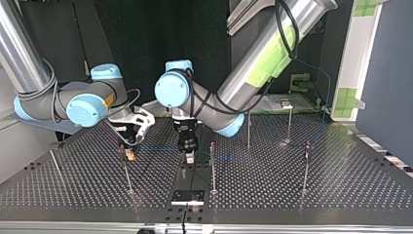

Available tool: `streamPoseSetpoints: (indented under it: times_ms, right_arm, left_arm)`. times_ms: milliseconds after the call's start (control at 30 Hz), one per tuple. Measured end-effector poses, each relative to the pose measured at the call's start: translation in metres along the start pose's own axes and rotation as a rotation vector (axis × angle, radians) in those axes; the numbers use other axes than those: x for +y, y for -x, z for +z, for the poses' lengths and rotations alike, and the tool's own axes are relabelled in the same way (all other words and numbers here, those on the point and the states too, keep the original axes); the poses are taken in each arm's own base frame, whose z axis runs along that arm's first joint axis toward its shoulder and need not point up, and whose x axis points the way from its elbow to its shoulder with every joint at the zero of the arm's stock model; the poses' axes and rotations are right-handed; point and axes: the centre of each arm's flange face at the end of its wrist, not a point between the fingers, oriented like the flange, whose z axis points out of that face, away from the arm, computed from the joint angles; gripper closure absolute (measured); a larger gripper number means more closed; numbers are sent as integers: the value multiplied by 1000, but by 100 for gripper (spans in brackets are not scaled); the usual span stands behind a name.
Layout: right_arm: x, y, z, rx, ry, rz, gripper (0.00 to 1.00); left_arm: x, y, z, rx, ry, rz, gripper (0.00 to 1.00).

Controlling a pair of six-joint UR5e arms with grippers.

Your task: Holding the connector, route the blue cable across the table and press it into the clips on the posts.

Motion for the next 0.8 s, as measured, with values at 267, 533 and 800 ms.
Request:
streamPoseSetpoints:
  times_ms: [267,533,800]
  right_arm:
    - [2,0,0,-1,3,1,100]
    - [0,3,-2,-14,1,2,100]
    - [-2,19,-12,-53,2,5,100]
  left_arm:
    - [1,-3,-4,27,-1,-18,100]
    - [5,-26,-19,83,-6,16,100]
    - [7,-51,-30,90,-16,-2,100]
